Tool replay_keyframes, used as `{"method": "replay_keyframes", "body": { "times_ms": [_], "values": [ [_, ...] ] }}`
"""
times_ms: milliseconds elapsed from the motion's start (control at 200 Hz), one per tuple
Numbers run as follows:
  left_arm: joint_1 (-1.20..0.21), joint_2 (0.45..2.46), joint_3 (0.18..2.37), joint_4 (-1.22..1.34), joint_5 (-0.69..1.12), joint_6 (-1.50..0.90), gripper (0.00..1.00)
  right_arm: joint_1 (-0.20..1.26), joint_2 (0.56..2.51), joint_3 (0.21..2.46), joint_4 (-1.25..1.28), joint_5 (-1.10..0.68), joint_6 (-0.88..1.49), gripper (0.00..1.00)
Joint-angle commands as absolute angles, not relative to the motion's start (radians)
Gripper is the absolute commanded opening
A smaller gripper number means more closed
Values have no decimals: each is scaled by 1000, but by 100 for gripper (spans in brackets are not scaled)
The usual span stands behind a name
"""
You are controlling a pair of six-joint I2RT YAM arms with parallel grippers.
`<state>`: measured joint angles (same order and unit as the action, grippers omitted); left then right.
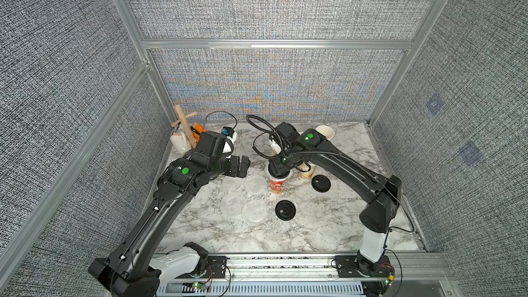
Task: Put the leak-proof paper on the milk tea cups
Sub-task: Place the cup lid on the cup.
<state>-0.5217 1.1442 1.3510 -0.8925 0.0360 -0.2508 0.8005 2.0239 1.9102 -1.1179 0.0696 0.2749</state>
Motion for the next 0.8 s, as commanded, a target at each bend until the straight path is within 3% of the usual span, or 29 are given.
{"method": "replay_keyframes", "body": {
  "times_ms": [0, 796],
  "values": [
    [-521, 1141, 1349, -889, 39, -245, 99, 802, 2022, 1904, -1103, 62, 265, 71],
    [-519, 1137, 1345, -889, 39, -243, 99, 802, 2013, 1932, -1114, 67, 270, 73]
  ]
}}
